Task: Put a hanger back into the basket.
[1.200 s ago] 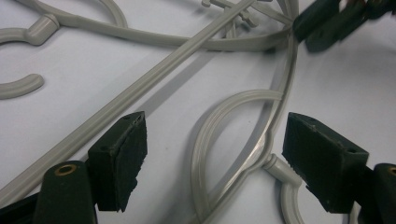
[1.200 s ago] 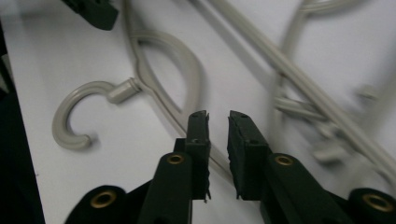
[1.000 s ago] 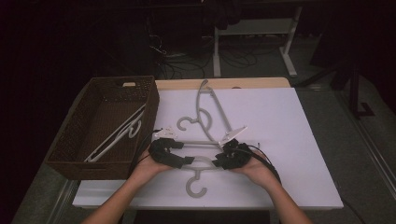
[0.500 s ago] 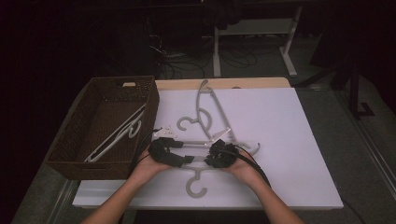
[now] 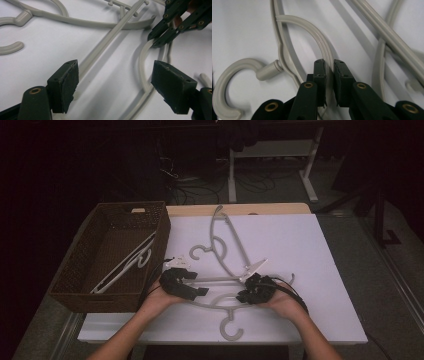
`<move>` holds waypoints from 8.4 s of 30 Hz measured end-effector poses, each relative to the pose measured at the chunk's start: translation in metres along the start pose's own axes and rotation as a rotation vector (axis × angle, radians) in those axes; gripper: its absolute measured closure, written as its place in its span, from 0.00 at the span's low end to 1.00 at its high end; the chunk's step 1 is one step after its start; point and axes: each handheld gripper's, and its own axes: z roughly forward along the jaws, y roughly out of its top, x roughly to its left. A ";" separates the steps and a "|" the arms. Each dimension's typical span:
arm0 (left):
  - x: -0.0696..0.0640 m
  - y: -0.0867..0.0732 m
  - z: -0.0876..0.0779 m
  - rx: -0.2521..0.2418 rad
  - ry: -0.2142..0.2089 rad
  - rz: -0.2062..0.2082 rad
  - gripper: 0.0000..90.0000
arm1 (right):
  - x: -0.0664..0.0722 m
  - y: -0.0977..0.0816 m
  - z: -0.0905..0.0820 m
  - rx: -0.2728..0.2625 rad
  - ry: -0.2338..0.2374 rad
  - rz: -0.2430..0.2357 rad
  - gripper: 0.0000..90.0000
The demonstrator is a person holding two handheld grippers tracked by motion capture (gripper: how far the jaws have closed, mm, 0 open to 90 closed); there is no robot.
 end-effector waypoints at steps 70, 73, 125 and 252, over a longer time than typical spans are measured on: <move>-0.044 0.008 0.031 0.274 -0.178 0.557 0.84 | -0.067 -0.041 -0.049 -0.072 -0.320 0.314 0.99; -0.044 0.008 0.032 0.284 -0.190 0.560 0.85 | -0.068 -0.041 -0.049 -0.072 -0.315 0.310 0.99; -0.008 0.126 -0.096 0.043 0.041 0.202 0.90 | -0.034 -0.080 -0.090 -0.285 -0.312 0.325 0.03; 0.065 0.097 0.094 0.103 0.194 0.054 1.00 | -0.035 -0.076 -0.073 -0.245 -0.284 0.302 0.00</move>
